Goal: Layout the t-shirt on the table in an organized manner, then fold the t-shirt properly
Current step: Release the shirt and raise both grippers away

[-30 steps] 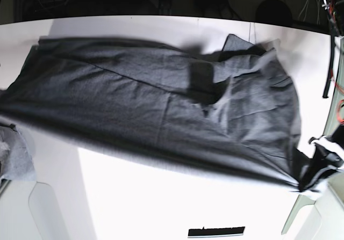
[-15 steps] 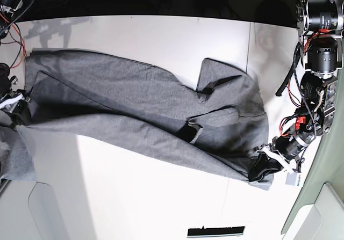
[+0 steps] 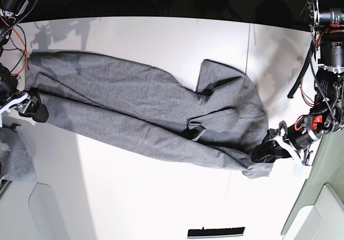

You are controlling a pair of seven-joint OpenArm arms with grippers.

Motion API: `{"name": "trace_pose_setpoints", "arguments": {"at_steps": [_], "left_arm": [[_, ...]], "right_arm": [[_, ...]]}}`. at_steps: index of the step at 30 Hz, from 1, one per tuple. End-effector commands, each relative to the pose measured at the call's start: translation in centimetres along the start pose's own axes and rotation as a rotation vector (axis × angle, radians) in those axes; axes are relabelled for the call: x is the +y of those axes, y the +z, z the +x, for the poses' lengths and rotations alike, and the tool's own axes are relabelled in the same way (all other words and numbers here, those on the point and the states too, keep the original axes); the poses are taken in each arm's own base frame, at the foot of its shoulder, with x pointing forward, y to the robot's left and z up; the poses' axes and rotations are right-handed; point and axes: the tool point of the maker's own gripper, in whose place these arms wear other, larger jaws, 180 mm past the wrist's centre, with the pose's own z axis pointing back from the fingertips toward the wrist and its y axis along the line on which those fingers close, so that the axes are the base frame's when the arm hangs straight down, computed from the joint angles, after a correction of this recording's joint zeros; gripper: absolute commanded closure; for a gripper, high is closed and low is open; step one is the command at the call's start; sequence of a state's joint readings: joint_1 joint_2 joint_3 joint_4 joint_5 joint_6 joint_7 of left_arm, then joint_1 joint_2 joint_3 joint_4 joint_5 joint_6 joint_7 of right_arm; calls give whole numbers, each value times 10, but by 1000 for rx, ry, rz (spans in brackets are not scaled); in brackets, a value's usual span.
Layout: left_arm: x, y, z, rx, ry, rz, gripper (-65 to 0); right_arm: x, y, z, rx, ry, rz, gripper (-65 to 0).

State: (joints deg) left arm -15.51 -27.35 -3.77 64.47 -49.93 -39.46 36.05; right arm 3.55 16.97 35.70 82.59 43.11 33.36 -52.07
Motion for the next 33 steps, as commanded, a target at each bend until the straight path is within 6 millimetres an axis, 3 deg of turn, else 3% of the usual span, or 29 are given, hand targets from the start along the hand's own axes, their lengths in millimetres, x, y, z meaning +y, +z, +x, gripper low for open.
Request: {"name": "trace_pose_setpoints", "arguments": {"at_steps": [1,6,12,15,18,21,24,26,30,33], "left_arm": [[0,11,15,-35,-29,-7,-300],[-10,39,-28,48,-66,-17,-300],[-16,77,-78,93,-4,2,-300],[-24,91,-93,100,35,-9,-300],[-45,92,-106,112,29,-39,-293],[-69,83,-117,106,27,-64,-170],[-81,74,-127,103,43,-71,-149],[-81,70,-137,132,25,-46,-169],[-66,68,-153,172,73,59,-342],[-50,68,-163,176,106,139,-357]], "right_arm": [[1,6,13,-37,21,12,-386],[-11,21,-19,14,-3,-28,-386],[-36,58,-39,21,-23,-123,-386],[-47,69,-48,29,-39,-162,-386],[-52,75,-54,24,-44,-181,-386],[-53,77,-57,22,-47,-184,-386],[-53,77,-56,20,-45,-184,-386],[-55,77,-57,31,-38,-196,-386],[-62,79,-65,64,-27,-230,-386],[-66,79,-69,66,-36,-241,-386]]}}
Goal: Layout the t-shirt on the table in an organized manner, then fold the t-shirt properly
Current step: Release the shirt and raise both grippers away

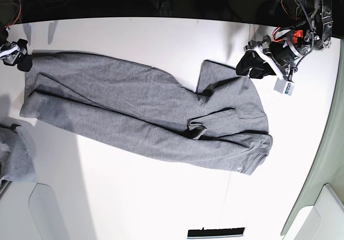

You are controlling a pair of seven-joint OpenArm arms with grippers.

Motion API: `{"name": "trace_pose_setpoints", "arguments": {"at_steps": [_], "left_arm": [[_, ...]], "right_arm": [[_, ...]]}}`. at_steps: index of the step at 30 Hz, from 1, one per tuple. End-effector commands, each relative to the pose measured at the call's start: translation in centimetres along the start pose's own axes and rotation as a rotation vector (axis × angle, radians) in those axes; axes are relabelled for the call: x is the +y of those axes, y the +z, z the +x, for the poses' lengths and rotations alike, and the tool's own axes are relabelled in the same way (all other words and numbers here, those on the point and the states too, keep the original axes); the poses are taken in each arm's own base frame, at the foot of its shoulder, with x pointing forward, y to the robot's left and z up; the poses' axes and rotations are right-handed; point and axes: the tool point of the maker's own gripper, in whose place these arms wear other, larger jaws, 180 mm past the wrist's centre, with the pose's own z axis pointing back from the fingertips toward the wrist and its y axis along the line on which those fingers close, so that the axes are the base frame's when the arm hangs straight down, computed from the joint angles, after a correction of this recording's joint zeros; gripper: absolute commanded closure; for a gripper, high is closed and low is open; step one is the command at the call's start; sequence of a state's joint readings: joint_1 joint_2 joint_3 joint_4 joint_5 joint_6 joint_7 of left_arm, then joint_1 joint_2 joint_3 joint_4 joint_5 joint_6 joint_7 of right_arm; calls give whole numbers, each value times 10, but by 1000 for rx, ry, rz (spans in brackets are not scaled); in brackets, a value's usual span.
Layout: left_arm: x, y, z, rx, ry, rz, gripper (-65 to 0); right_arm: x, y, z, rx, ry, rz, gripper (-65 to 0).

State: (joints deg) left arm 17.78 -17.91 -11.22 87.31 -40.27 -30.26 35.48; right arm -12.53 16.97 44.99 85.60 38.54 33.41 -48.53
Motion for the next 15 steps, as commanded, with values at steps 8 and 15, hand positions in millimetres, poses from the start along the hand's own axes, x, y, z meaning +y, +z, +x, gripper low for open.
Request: {"name": "trace_pose_setpoints", "arguments": {"at_steps": [8,15], "left_arm": [[-6,-11,-8,-42,100,-10,-357],[-23,-23,-16,-44,128,-23,-357]], "right_arm": [[-7,0,6,-29,-21,3,-386],[-6,0,6,-32,-24,6,-386]]}}
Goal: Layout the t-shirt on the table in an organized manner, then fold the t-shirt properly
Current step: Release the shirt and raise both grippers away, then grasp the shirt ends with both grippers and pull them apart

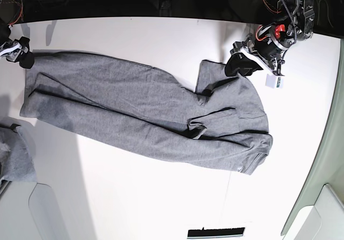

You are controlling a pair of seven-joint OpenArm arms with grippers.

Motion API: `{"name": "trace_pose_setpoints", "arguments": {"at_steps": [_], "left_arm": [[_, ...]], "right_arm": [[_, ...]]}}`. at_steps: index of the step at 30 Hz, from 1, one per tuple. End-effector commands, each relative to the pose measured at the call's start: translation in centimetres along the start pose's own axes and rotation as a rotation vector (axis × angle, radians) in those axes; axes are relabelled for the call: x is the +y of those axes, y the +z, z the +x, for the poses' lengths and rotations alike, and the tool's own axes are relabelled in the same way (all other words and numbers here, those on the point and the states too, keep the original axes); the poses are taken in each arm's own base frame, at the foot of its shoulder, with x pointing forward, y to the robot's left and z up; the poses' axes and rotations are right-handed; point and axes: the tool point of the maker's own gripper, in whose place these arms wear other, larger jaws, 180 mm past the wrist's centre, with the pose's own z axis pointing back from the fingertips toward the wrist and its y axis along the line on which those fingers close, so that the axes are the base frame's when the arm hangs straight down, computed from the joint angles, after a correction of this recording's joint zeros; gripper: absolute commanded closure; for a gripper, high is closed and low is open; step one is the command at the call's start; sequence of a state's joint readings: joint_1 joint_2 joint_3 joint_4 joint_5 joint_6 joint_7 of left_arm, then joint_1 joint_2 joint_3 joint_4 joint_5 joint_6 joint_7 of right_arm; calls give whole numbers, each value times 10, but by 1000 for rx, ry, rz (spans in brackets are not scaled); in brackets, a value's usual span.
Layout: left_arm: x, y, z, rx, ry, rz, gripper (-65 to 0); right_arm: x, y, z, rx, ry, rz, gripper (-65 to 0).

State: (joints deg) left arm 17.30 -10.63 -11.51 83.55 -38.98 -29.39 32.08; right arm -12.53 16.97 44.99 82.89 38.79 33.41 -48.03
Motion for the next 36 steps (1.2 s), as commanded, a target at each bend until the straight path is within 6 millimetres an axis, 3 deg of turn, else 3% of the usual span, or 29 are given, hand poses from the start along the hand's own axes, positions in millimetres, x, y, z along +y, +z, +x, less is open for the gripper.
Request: {"name": "trace_pose_setpoints", "arguments": {"at_steps": [1,3,4,7,8,13,19,22,27,29,32,36], "left_arm": [[-1,0,1,3,-10,3,-356],[-5,-2,0,-7,-6,-3,-336],[-7,-3,1,-16,-9,-6,-291],[-10,-7,5,-42,-64,5,-43],[-11,-9,6,-51,-90,9,0],[-6,-8,23,-37,-175,17,0],[8,35,65,-29,-382,8,0],[14,54,77,-5,-459,18,0],[41,72,89,86,-561,86,0],[50,80,95,106,-597,109,0],[60,89,106,125,-644,137,0],[71,100,118,155,-700,173,0]], "right_arm": [[0,5,17,-52,14,7,-386],[0,4,18,-60,14,7,-386],[0,4,19,-63,13,6,-386],[0,2,18,-70,12,6,-386],[-1,0,16,-65,11,3,-386],[-12,-16,5,-54,1,-43,-386],[-17,-33,4,-60,-58,-40,-386],[-9,-44,6,-57,-73,-12,-386],[15,-60,4,-17,-26,43,-374],[21,-62,1,0,-11,57,-265],[27,-61,2,20,-1,73,0],[47,-48,8,70,0,159,0]]}}
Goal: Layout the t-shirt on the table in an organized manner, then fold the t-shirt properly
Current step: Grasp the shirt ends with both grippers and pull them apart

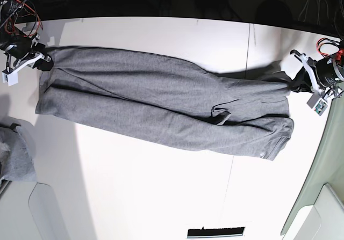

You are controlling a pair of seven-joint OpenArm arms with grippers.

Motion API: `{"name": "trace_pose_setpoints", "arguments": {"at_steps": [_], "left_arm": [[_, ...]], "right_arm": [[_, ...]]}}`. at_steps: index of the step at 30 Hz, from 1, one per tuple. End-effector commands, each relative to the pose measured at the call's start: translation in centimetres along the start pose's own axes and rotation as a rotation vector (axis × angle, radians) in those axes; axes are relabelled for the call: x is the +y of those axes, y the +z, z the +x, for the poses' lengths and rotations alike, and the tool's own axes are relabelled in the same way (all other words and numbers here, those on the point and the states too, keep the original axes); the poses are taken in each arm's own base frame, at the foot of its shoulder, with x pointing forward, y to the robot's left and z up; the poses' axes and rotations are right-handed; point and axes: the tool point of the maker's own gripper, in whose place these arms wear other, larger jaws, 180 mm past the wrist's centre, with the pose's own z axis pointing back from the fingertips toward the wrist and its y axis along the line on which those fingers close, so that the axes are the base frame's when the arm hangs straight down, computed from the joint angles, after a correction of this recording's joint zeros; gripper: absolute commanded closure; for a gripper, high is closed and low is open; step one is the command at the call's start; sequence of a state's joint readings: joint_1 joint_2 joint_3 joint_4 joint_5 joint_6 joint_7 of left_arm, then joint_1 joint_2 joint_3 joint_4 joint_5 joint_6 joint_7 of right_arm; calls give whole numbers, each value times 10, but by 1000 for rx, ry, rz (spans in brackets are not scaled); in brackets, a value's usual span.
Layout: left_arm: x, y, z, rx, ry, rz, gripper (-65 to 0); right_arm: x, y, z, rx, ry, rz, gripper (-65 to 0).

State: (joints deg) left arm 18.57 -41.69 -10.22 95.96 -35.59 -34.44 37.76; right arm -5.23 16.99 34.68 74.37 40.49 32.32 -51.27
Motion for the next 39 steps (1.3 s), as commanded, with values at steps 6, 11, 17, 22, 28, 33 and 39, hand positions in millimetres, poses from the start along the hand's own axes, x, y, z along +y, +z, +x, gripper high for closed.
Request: {"name": "trace_pose_setpoints", "arguments": {"at_steps": [6,11,17,22,28,33,39], "left_arm": [[41,25,28,-52,-55,97,0],[65,39,72,-174,-38,150,0],[47,36,78,-192,-36,53,0],[46,34,73,-171,-29,50,0],[36,31,53,-123,-6,19,0],[26,29,51,-133,-2,-23,0],[17,24,50,-147,28,-42,0]], "right_arm": [[5,53,81,-231,120,-10,0],[0,71,127,-308,198,-51,0],[6,64,134,-284,234,-52,0],[11,54,124,-232,258,-48,0],[22,55,124,-262,222,16,-300],[30,55,148,-337,238,16,-299],[-1,51,141,-277,215,-141,-299]]}}
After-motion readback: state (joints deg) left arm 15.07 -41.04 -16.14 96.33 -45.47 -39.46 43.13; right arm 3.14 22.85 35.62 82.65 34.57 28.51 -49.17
